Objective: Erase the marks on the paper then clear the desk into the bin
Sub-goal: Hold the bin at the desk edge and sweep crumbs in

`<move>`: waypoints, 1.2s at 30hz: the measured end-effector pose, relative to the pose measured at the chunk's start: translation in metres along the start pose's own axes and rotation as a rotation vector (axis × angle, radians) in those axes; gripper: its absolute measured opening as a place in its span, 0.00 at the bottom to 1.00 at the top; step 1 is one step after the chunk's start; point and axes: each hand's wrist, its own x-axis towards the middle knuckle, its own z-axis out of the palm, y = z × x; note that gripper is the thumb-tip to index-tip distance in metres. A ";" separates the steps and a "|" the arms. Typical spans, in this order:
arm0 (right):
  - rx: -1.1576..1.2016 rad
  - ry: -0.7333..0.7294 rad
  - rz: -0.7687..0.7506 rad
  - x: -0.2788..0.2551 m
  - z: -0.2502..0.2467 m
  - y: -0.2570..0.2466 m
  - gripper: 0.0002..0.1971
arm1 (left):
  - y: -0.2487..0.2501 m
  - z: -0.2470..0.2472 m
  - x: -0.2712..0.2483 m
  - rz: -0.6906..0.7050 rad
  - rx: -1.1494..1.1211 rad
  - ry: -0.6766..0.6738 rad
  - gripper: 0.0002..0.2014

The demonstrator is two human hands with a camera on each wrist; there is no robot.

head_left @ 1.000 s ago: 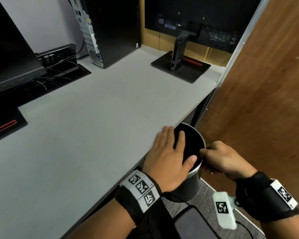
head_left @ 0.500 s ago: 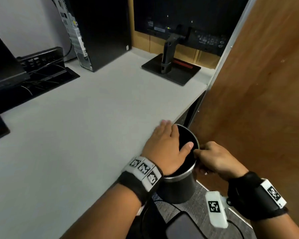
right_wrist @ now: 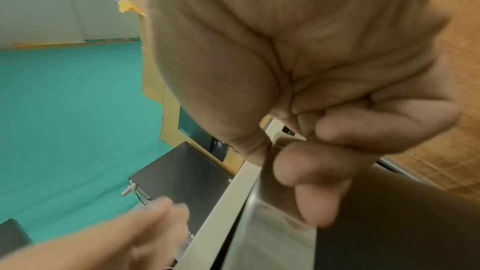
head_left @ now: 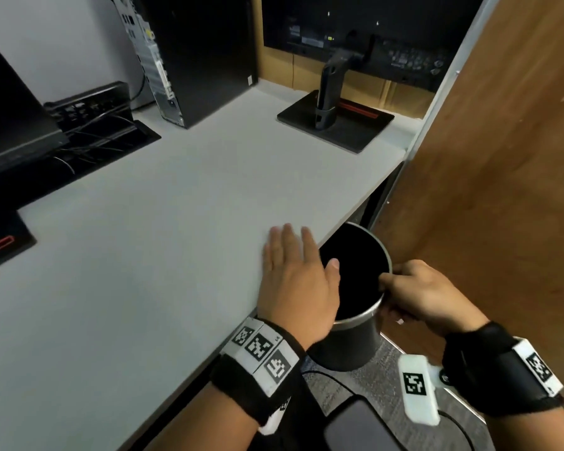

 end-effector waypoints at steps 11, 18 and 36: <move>-0.007 -0.026 0.006 -0.002 0.009 -0.001 0.12 | -0.005 -0.009 0.012 -0.158 -0.110 -0.089 0.41; 0.022 -0.039 -0.004 -0.007 0.012 -0.007 0.12 | 0.012 -0.005 0.038 -0.132 -0.044 -0.119 0.46; 0.070 0.047 -0.015 0.016 0.006 0.004 0.16 | 0.025 0.010 -0.015 0.235 -0.253 -0.294 0.37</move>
